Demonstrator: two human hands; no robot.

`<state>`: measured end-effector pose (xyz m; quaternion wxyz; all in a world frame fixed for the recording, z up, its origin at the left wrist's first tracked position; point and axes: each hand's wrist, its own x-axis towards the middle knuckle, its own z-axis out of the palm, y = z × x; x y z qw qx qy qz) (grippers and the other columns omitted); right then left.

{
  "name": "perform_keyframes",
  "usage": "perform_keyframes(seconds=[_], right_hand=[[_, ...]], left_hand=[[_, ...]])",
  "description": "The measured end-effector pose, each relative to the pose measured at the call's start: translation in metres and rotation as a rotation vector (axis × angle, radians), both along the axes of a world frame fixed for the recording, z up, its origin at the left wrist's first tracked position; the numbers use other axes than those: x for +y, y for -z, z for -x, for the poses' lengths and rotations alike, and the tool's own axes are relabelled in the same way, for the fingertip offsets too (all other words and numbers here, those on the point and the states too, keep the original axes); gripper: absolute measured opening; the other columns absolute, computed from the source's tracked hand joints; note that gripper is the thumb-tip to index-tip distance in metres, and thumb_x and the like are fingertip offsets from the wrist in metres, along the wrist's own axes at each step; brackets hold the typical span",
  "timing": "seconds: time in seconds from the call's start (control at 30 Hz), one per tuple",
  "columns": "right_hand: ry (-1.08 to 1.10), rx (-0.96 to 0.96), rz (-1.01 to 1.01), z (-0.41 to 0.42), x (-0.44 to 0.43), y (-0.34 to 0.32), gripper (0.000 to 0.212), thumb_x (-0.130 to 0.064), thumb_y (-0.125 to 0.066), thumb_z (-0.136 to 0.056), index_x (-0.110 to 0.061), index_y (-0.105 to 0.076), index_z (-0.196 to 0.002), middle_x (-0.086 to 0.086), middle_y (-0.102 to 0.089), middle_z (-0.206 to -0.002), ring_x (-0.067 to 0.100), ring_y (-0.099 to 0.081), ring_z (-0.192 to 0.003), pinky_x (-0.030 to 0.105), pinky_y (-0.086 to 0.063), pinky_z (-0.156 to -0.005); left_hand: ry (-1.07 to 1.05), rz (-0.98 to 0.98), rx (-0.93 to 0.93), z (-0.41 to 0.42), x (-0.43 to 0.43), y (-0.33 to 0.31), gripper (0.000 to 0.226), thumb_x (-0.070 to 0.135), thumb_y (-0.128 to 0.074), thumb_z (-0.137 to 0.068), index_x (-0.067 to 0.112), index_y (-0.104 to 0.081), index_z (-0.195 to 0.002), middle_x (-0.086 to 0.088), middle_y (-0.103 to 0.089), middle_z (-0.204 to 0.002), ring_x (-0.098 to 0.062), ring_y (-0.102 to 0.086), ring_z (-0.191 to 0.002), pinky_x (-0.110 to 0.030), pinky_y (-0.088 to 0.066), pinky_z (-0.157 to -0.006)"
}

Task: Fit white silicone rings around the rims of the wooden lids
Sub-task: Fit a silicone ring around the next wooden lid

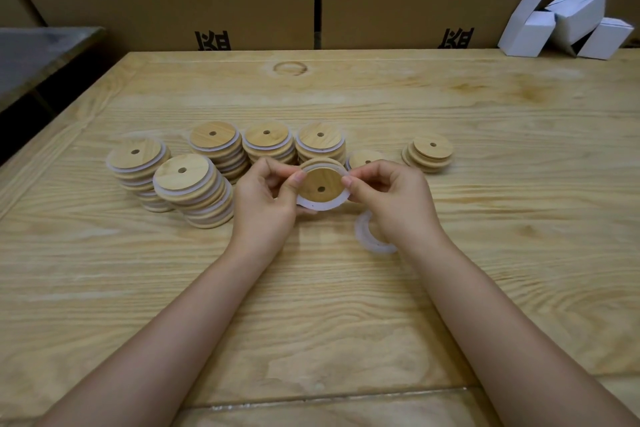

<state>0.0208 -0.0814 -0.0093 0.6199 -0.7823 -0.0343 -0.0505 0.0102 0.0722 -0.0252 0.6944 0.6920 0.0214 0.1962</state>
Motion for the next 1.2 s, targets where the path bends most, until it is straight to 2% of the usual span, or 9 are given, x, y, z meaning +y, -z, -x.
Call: perform_keyframes(seconds=[0.07, 0.3, 0.47, 0.6, 0.67, 0.8, 0.93, 1.07, 1.2], right_hand=[[-0.003, 0.027, -0.042, 0.0, 0.0, -0.002, 0.01, -0.012, -0.073, -0.079, -0.017, -0.07, -0.071, 0.005, -0.072, -0.077, 0.019, -0.07, -0.079, 0.039, -0.056, -0.083], [-0.067, 0.081, -0.096, -0.002, 0.0, -0.008, 0.008, -0.007, -0.073, -0.078, -0.012, -0.071, -0.073, 0.002, -0.071, -0.072, 0.011, -0.069, -0.072, 0.023, -0.054, -0.075], [-0.112, 0.082, -0.042, -0.002, 0.002, -0.009, 0.01, -0.008, -0.071, -0.081, -0.013, -0.067, -0.073, 0.006, -0.071, -0.075, 0.016, -0.067, -0.071, 0.03, -0.057, -0.076], [-0.081, 0.031, -0.057, 0.0, 0.002, -0.008, 0.013, -0.006, -0.07, -0.081, -0.014, -0.066, -0.072, 0.007, -0.071, -0.077, 0.02, -0.07, -0.076, 0.033, -0.058, -0.076], [-0.052, -0.038, -0.008, 0.002, 0.0, -0.009, 0.015, -0.007, -0.07, -0.081, -0.017, -0.065, -0.071, 0.004, -0.071, -0.078, 0.016, -0.069, -0.076, 0.026, -0.056, -0.073], [-0.017, -0.106, -0.004, 0.002, -0.005, -0.015, 0.021, -0.006, -0.071, -0.079, -0.022, -0.064, -0.068, -0.008, -0.068, -0.073, -0.001, -0.063, -0.066, 0.011, -0.047, -0.063], [-0.015, -0.107, 0.038, 0.003, -0.006, -0.015, 0.02, -0.007, -0.071, -0.079, -0.022, -0.063, -0.069, -0.008, -0.068, -0.074, -0.002, -0.062, -0.068, 0.01, -0.048, -0.064], [0.014, -0.119, 0.064, 0.003, -0.004, -0.014, 0.019, -0.009, -0.07, -0.079, -0.023, -0.063, -0.069, -0.011, -0.066, -0.07, -0.004, -0.06, -0.064, 0.009, -0.047, -0.063], [0.053, -0.107, 0.102, 0.005, 0.001, -0.011, 0.015, -0.014, -0.072, -0.079, -0.024, -0.064, -0.071, -0.008, -0.069, -0.075, 0.004, -0.065, -0.071, 0.016, -0.051, -0.069]], left_hand=[[-0.003, 0.031, 0.025, 0.0, 0.0, 0.0, 0.019, -0.002, -0.057, -0.088, 0.01, -0.053, -0.074, 0.001, -0.066, -0.072, -0.01, -0.068, -0.065, -0.027, -0.054, -0.045], [-0.041, 0.159, 0.11, -0.001, 0.001, -0.004, 0.016, 0.0, -0.056, -0.09, 0.006, -0.052, -0.075, -0.008, -0.061, -0.068, -0.015, -0.067, -0.053, -0.031, -0.055, -0.042], [-0.034, 0.208, 0.145, 0.0, 0.002, -0.006, 0.014, 0.002, -0.055, -0.091, 0.005, -0.053, -0.077, -0.011, -0.061, -0.066, -0.018, -0.067, -0.052, -0.034, -0.055, -0.043], [0.063, 0.242, 0.13, -0.001, 0.004, -0.006, 0.008, 0.004, -0.055, -0.091, 0.005, -0.054, -0.083, -0.012, -0.065, -0.073, -0.02, -0.069, -0.062, -0.034, -0.056, -0.047], [0.132, 0.259, 0.112, -0.001, 0.004, -0.005, 0.005, 0.004, -0.054, -0.091, 0.008, -0.057, -0.094, -0.008, -0.068, -0.079, -0.02, -0.071, -0.072, -0.034, -0.057, -0.05], [0.298, 0.213, 0.115, -0.001, 0.0, -0.003, 0.025, 0.004, -0.049, -0.093, 0.014, -0.056, -0.114, -0.003, -0.07, -0.098, -0.016, -0.07, -0.087, -0.029, -0.059, -0.061], [0.389, 0.159, 0.195, -0.002, 0.0, -0.001, 0.02, 0.004, -0.047, -0.094, 0.011, -0.06, -0.108, -0.007, -0.07, -0.096, -0.013, -0.069, -0.086, -0.024, -0.058, -0.066], [0.326, 0.169, 0.189, -0.001, -0.001, -0.001, 0.015, 0.003, -0.049, -0.093, 0.01, -0.061, -0.099, -0.008, -0.07, -0.089, -0.013, -0.07, -0.079, -0.024, -0.058, -0.063], [0.276, 0.182, 0.165, -0.001, 0.0, -0.001, 0.015, 0.002, -0.051, -0.092, 0.009, -0.062, -0.098, -0.008, -0.07, -0.089, -0.013, -0.07, -0.078, -0.024, -0.058, -0.062]])
